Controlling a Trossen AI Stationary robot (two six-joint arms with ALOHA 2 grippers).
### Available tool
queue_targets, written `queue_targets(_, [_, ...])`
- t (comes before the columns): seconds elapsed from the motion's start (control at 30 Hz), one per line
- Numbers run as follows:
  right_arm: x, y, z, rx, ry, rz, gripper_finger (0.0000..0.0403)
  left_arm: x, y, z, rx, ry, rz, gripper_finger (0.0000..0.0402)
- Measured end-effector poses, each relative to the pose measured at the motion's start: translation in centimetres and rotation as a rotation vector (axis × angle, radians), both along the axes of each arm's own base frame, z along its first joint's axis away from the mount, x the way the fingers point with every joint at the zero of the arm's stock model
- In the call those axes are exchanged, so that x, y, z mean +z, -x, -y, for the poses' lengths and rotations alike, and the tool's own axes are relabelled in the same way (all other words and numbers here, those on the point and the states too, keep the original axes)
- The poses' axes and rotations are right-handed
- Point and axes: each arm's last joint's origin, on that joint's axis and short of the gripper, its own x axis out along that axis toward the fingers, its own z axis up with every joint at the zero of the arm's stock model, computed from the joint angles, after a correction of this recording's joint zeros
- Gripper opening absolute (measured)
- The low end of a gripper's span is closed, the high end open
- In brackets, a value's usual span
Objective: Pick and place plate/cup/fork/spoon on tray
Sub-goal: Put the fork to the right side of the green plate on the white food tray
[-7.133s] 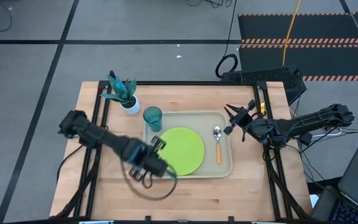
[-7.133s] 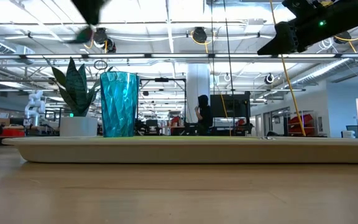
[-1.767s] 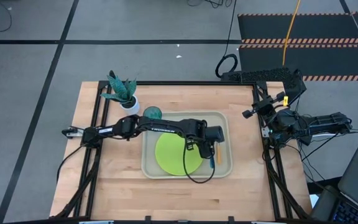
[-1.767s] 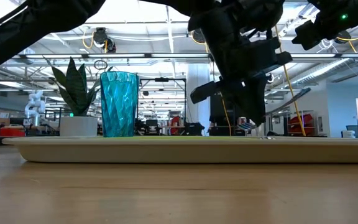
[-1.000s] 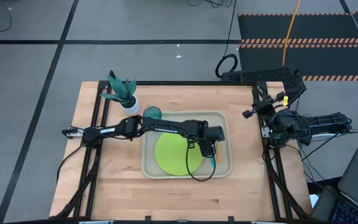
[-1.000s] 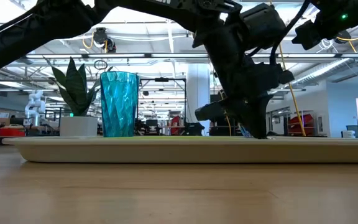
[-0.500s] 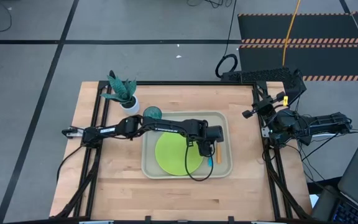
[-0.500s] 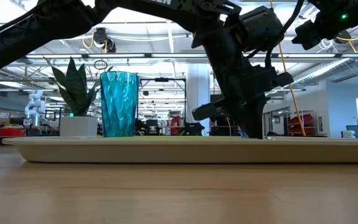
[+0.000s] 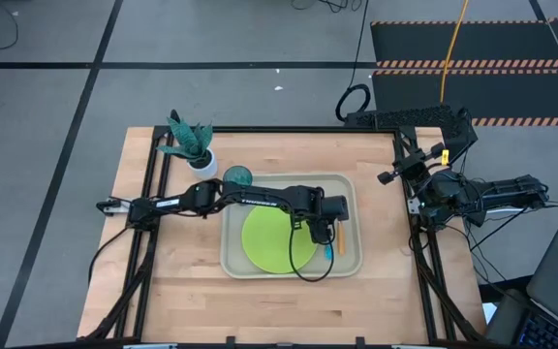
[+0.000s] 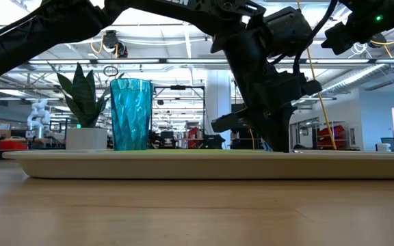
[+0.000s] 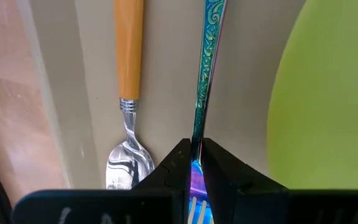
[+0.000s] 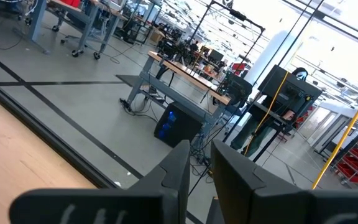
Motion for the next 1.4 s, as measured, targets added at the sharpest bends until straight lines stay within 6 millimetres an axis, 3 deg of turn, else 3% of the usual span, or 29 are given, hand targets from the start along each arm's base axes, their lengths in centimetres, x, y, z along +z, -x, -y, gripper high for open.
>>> queue_targets(0.17, [0.0, 0.0, 0.0, 0.000, 0.000, 0.000, 0.0057, -0.1, 0.1, 0.0, 0.003, 0.001, -0.012, 0.0046])
queue_targets(0.6, [0.0, 0.0, 0.0, 0.000, -0.001, 0.002, 0.0057, 0.0, 0.1, 0.0, 0.006, -0.015, -0.010, 0.0143])
queue_targets(1.17, [0.0, 0.0, 0.0, 0.000, -0.001, 0.002, 0.0057, 0.1, -0.2, -0.3, 0.014, -0.072, 0.021, 0.0147])
queue_targets(1.4, [0.0, 0.0, 0.0, 0.000, -0.001, 0.002, 0.0057, 0.1, -0.1, -2.1, 0.066, -0.134, 0.017, 0.0147])
